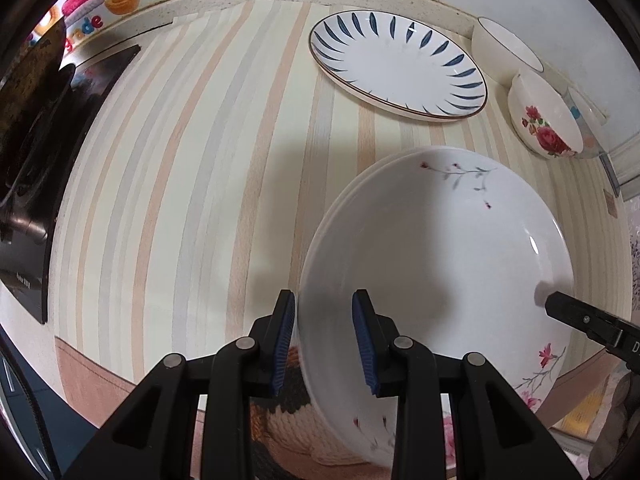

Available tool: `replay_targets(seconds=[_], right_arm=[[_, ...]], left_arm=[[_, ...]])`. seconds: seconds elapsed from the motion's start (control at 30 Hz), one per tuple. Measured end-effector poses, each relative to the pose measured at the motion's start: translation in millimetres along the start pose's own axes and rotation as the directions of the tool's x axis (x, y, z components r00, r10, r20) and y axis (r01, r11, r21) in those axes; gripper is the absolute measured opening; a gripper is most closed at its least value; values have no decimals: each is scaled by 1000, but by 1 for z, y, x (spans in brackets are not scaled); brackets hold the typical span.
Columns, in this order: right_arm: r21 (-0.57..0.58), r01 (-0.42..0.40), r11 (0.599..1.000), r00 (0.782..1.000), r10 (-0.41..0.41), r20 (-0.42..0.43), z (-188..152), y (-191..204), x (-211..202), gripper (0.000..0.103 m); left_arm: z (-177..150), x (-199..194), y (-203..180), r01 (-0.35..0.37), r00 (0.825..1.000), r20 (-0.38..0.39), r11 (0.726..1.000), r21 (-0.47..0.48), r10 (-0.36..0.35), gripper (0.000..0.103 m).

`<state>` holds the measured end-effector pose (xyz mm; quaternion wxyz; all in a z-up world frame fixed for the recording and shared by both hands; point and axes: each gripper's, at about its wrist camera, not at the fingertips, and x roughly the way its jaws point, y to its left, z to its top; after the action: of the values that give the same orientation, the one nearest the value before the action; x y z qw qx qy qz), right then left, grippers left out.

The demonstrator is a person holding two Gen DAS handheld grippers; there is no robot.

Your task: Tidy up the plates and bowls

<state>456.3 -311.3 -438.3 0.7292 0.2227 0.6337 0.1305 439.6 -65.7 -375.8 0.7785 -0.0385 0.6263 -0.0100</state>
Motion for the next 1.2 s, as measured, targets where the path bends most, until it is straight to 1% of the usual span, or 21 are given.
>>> replay_targets(seconds=[0.13,0.2,0.27,0.37,0.4,0.43,0.5,0.57,0.63,0.7,0.8,0.9,1.0,1.03,1.1,1.13,1.17,1.2], right_arm=[[63,-69,996,997,70,-25,0,-14,-9,22],[71,-67,995,997,69,-27,1,-20,-17,23],[85,-87,993,996,88,-10,4,-25,-30,23],[100,-92,991,995,89,35,15,-23,-50,24],[108,-106,989,994,101,49,23,-18,-56,25],[112,-115,987,992,109,60,30,-13,-59,31],[107,-126,986,990,117,81,51,3,-59,35],[104,-96,990,992,86,96,72,20,-50,35],[114,-55,992,994,44,97,94,31,-36,35],[116,-18,993,994,5,106,117,42,-19,35],[127,29,991,993,-43,107,145,53,9,35],[141,63,988,992,-77,97,167,55,35,35],[164,80,983,992,-94,81,177,51,55,35],[169,79,982,992,-94,81,179,49,59,35],[160,79,984,991,-94,90,181,50,65,33],[145,94,985,989,-110,101,182,51,66,31],[135,100,986,988,-115,105,183,51,68,30],[128,108,986,987,-122,108,183,51,69,25]], left_arm=[[-1,-15,9,7,1000,13,999,-46,-6,27],[1,-26,15,20,999,32,997,-72,-18,28],[8,-39,20,38,998,52,995,-91,-33,28],[27,-54,23,55,996,80,994,-95,-47,29],[41,-59,23,62,995,89,994,-90,-53,30],[51,-61,23,72,993,97,994,-85,-63,31],[75,-59,21,81,992,106,994,-70,-74,31],[106,-48,19,87,993,88,995,-51,-82,31],[132,-36,19,111,992,72,993,-32,-108,31],[157,-20,16,96,993,66,995,8,-96,31],[186,5,12,67,996,55,996,62,-71,31],[202,32,8,49,998,22,995,91,-51,31],[215,61,5,39,999,-13,992,116,-38,31],[217,67,5,46,999,-21,992,118,-44,34],[221,73,5,113,993,-27,987,112,-111,34],[223,74,3,124,992,-24,986,113,-123,34],[226,74,1,135,991,-21,983,121,-134,31],[228,73,-2,144,990,-16,981,132,-143,31]])
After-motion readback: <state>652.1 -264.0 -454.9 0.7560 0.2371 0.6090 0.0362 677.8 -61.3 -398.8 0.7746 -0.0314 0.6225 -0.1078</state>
